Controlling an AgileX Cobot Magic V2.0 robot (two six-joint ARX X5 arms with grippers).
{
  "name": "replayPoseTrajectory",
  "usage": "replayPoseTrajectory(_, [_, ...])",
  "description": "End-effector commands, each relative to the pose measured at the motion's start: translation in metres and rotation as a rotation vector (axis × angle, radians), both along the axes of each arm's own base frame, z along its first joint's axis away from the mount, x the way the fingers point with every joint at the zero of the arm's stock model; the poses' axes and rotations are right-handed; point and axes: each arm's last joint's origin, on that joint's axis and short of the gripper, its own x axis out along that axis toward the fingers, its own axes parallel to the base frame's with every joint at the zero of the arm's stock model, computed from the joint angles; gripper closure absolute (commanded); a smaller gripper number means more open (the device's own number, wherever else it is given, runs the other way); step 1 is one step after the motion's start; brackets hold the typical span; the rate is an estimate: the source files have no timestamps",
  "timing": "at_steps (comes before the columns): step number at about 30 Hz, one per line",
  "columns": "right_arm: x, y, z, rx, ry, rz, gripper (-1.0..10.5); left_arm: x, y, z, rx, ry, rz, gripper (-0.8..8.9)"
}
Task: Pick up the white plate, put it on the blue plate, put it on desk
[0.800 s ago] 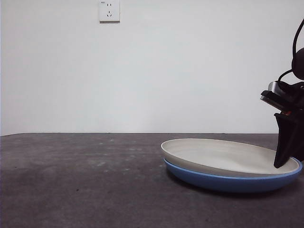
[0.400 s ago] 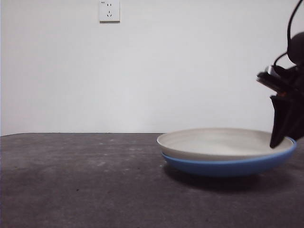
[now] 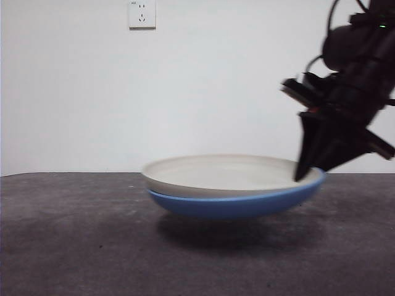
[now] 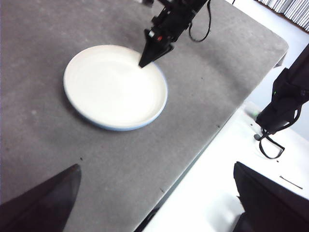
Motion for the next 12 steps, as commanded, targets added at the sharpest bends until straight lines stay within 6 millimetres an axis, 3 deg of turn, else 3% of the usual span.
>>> replayPoseTrajectory(1, [0.005,0.020,-0.001,0.050,0.010,-0.012,9.3,0.001,-0.001,0.005,-0.016,-0.044,-0.016,3.12])
replayPoseTrajectory(6, [0.007,0.040,-0.012,0.067,0.026,-0.003,9.3,0.002,-0.002,0.007,-0.028,-0.062,-0.017,3.12])
replayPoseTrajectory(12, [0.014,0.046,-0.033,0.053,0.069,-0.006,9.3,0.002,-0.002,0.008,-0.038,-0.075,-0.017,3.12])
